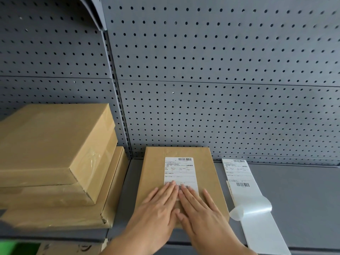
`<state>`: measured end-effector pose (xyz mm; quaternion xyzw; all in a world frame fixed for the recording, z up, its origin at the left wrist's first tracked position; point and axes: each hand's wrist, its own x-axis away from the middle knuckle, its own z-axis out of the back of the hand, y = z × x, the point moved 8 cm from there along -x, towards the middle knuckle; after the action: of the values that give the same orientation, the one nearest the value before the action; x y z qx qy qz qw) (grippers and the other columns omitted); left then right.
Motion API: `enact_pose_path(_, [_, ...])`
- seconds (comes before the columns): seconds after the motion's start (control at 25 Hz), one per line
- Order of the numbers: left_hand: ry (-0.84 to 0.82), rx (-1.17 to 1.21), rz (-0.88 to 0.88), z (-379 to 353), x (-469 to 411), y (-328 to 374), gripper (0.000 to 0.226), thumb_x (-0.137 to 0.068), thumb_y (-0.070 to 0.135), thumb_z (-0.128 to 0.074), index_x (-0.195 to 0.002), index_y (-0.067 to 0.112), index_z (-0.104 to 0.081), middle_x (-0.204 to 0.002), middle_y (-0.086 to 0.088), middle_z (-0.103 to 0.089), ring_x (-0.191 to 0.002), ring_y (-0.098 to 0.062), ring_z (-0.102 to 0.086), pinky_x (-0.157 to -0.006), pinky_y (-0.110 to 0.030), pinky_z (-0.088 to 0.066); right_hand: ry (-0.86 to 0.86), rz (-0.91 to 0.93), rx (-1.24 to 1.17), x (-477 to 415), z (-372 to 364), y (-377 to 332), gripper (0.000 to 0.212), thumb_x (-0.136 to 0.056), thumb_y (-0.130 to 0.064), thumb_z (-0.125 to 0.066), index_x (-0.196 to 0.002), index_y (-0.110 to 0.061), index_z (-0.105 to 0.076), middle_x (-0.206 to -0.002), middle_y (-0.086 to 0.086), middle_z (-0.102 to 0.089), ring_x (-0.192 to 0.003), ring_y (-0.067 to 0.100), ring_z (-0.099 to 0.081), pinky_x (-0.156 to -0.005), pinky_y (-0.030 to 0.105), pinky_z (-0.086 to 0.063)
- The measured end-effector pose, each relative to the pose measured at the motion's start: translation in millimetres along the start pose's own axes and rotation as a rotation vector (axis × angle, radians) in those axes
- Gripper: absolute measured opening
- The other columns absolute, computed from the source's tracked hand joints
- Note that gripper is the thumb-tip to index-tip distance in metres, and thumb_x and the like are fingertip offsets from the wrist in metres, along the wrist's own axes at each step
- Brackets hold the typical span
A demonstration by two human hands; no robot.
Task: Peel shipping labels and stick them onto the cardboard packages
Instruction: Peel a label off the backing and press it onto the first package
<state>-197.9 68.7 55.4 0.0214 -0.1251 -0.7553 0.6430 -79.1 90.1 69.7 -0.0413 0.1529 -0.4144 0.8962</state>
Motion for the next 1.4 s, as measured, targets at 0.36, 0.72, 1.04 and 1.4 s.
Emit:
enact_pose_path(0.36, [0.119, -0.033, 0.102, 17.5, 13.0, -21.3, 0.063, -0.108, 0.053, -0.01, -0.161, 0.022, -0.021, -0.169, 0.004, -0.01, -0.154, -0.009, -0.018, -0.125, -0.03, -0.011, -0.009, -0.137, 0.045, 21.9, 15.9, 46.6, 0.067, -0.103, -0.054, -0.016, -0.138, -0.016, -0.06, -0.148, -0.005, -0.053, -0.138, 0.008, -0.043, -0.109, 0.042, -0.028])
enact_pose_path(0.72, [0.184, 0.933, 0.566, -7.1, 23.1, -78.9, 0.099, -0.086, 0.077, -0.047, -0.164, 0.033, -0.004, -0.166, 0.01, -0.029, -0.15, -0.014, -0.034, -0.122, -0.036, -0.026, -0.102, -0.693, -0.749, 40.1, 14.4, 102.9, 0.074, -0.096, -0.052, -0.047, -0.155, -0.035, -0.007, -0.145, -0.022, -0.036, -0.133, 0.0, -0.041, -0.099, 0.011, -0.03])
enact_pose_path(1.04, [0.254, 1.314, 0.681, -13.0, 18.2, -68.0, 0.047, -0.094, 0.041, -0.069, -0.137, 0.024, -0.06, -0.116, 0.009, -0.072, -0.108, -0.014, -0.066, -0.096, -0.036, -0.047, -0.057, -0.837, -1.14, 36.9, -1.0, 93.8, 0.035, -0.096, -0.032, -0.06, -0.131, -0.036, -0.057, -0.111, -0.018, -0.073, -0.104, -0.001, -0.065, -0.081, 0.017, -0.047])
enact_pose_path(1.4, [0.294, 1.417, 0.345, 35.9, -27.5, 50.9, 0.035, -0.097, 0.037, -0.065, -0.131, 0.041, -0.056, -0.115, 0.025, -0.072, -0.096, 0.013, -0.066, -0.077, -0.015, -0.044, 0.224, -0.871, -1.12, 86.8, 89.5, 171.4, 0.033, -0.094, -0.046, -0.059, -0.126, -0.038, -0.062, -0.112, -0.017, -0.074, -0.108, 0.008, -0.068, -0.1, 0.037, -0.048])
